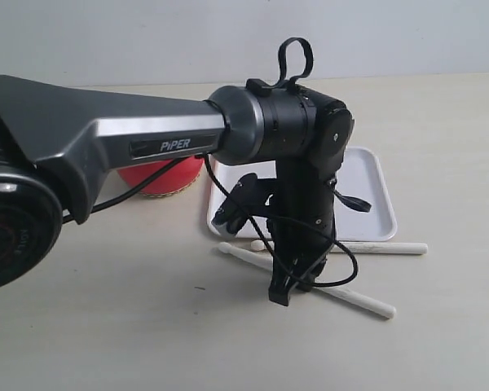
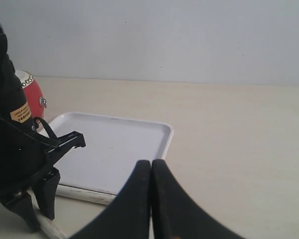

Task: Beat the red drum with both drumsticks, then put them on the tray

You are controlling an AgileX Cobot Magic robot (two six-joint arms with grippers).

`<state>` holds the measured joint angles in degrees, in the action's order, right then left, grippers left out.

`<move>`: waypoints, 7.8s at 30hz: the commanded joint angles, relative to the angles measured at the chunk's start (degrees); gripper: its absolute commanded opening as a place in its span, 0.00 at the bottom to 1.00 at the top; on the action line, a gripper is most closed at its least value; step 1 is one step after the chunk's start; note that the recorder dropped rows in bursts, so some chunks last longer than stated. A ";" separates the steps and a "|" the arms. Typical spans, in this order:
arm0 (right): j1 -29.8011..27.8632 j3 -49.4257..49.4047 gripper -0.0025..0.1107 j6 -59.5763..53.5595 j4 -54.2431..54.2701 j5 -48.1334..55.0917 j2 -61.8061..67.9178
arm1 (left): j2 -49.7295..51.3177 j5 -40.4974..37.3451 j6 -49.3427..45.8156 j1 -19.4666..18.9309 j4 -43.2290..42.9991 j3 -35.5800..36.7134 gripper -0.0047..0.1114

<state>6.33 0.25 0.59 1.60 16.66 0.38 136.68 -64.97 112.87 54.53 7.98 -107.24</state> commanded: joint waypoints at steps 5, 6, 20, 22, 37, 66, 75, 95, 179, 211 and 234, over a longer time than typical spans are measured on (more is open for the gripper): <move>-0.27 -0.25 0.02 -0.12 0.04 -0.20 -0.38 | -2.85 -2.42 -0.47 2.81 -8.91 0.56 0.04; -0.27 -0.25 0.02 -0.12 0.04 -0.20 -0.38 | -3.47 -2.56 -1.29 3.44 -10.01 0.56 0.04; -0.27 -0.25 0.02 -0.12 0.04 -0.20 -0.38 | -11.53 -2.35 -0.87 11.81 -43.84 0.56 0.04; -0.27 -0.25 0.02 -0.12 0.04 -0.20 -0.38 | -12.66 -2.60 0.10 13.38 -50.66 0.56 0.04; -0.27 -0.25 0.02 -0.12 0.04 -0.20 -0.38 | -21.95 -0.89 1.87 18.63 -77.55 5.95 0.04; -0.27 -0.25 0.02 -0.12 0.04 -0.32 -0.38 | -25.37 -4.99 8.56 28.88 -93.31 16.69 0.04; -0.27 -0.25 0.02 -0.12 0.04 -0.32 -0.38 | -23.03 -4.99 6.49 29.69 -92.11 16.08 0.04; -0.27 -0.25 0.02 -0.12 0.04 -0.32 -0.38 | -23.03 -4.99 -43.62 28.66 -91.85 -2.79 0.04; -0.27 -0.25 0.02 -0.12 0.04 -0.78 -0.38 | -44.87 29.22 -80.43 -2.09 -16.93 4.41 0.04; -0.27 -0.25 0.02 -0.12 0.04 -0.78 -0.38 | -95.16 26.79 -78.23 -33.99 -17.76 67.15 0.04; -0.27 -0.25 0.02 -0.12 0.04 -0.30 -0.38 | -96.43 25.99 -80.16 -33.99 -18.44 68.69 0.04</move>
<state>6.33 0.25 0.59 1.60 16.56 0.38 40.54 -39.16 32.97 20.64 -10.31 -38.66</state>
